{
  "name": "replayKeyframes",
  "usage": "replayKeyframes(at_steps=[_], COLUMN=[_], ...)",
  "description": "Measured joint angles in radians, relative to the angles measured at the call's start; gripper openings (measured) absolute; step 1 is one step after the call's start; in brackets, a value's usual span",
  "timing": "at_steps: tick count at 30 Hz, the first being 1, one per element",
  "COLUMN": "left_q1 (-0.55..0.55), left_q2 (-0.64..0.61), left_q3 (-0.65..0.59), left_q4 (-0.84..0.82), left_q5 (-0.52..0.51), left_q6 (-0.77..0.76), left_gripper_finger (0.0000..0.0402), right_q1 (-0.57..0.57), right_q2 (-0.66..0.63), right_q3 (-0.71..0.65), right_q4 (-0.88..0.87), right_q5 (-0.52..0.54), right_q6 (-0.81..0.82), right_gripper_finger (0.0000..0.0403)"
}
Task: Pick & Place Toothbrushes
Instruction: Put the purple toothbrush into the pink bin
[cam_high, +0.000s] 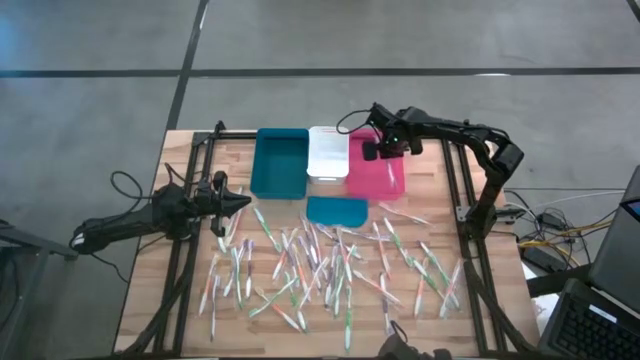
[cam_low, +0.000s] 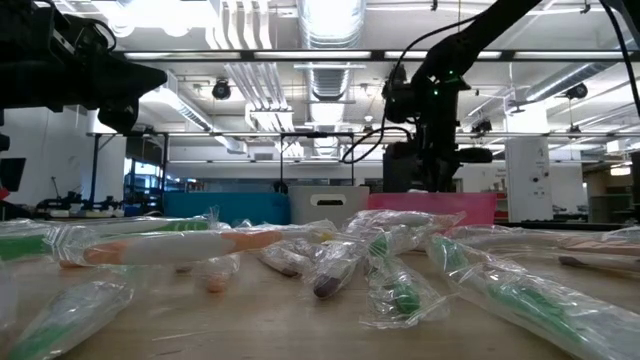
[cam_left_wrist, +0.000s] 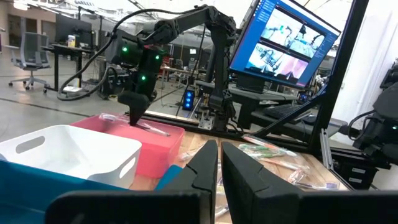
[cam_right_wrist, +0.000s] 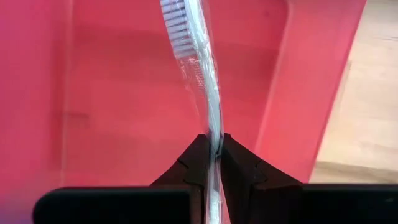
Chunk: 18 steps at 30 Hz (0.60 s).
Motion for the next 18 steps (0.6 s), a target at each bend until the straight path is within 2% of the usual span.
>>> replayKeyframes(at_steps=[6, 18], left_q1=[0.000, 0.000], left_q2=[0.000, 0.000], left_q3=[0.000, 0.000], left_q4=[0.000, 0.000], left_q5=[0.000, 0.000], left_q6=[0.000, 0.000], left_gripper_finger=[0.0026, 0.0026], right_q1=[-0.011, -0.024], right_q2=[0.000, 0.000], right_q3=[-0.066, -0.138], right_q4=[0.121, 0.165], right_q5=[-0.001, -0.005], right_q6=[0.009, 0.018], right_gripper_finger=[0.0023, 0.0023])
